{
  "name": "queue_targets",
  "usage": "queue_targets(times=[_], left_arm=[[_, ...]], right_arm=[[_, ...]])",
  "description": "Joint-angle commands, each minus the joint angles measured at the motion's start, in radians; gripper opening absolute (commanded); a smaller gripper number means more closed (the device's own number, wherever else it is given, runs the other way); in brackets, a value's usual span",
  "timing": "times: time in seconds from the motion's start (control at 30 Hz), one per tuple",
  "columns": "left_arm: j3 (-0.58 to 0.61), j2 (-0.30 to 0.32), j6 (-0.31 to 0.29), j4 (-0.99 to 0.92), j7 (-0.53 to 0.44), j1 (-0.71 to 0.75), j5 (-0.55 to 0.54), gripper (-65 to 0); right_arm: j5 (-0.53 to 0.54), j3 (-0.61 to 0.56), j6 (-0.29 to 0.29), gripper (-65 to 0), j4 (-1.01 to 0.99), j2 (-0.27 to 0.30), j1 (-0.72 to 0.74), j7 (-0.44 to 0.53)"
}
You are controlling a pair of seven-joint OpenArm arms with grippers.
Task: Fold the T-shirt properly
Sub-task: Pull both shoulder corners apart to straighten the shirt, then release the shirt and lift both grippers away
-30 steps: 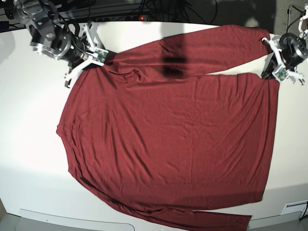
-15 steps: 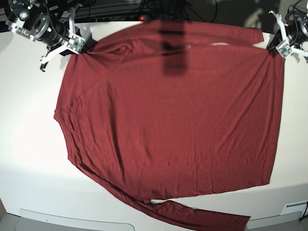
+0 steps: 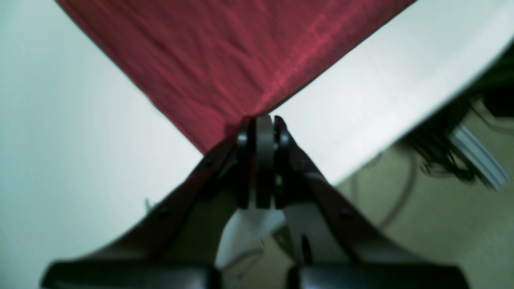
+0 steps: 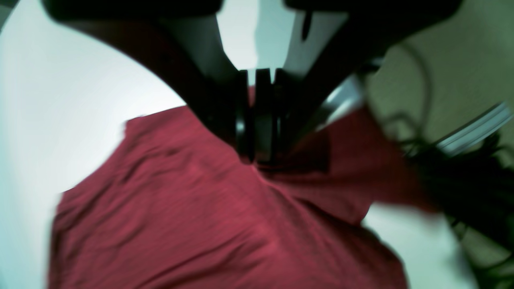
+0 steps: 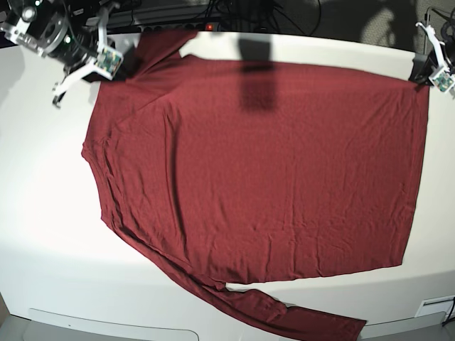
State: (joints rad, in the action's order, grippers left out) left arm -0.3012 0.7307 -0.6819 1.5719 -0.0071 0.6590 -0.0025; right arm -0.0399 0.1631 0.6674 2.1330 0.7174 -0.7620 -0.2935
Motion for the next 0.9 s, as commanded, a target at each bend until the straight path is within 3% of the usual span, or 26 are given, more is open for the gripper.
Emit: queue_targets(times=[0.0, 0.1, 0.43, 0.73, 0.87], left_arm=[[-0.020, 0.018, 0.024, 0.012, -0.022, -0.002, -0.010, -65.0], [-0.021, 0.017, 0.050, 0.012, -0.020, -0.031, -0.010, -65.0], [-0.018, -0.025, 0.049, 0.004, -0.012, -0.179, -0.004, -65.0], [-0.018, -0.106, 0.048, -0.080, -0.015, -0.301, 0.138, -65.0], [-0.005, -0.138, 0.047, -0.129, -0.018, -0.360, 0.184, -65.0]], right_arm=[[0.035, 0.008, -0.010, -65.0, 0.015, 0.014, 0.016, 0.017], [0.076, 0.007, -0.010, -65.0, 0.001, 0.013, 0.069, 0.016], [0.078, -0.090, -0.012, -65.0, -0.170, 0.005, 0.261, 0.017], [0.113, -0.162, -0.011, -65.0, -0.344, 0.003, 0.469, 0.016], [0.114, -0.201, -0.009, -65.0, -0.423, -0.027, 0.554, 0.015]])
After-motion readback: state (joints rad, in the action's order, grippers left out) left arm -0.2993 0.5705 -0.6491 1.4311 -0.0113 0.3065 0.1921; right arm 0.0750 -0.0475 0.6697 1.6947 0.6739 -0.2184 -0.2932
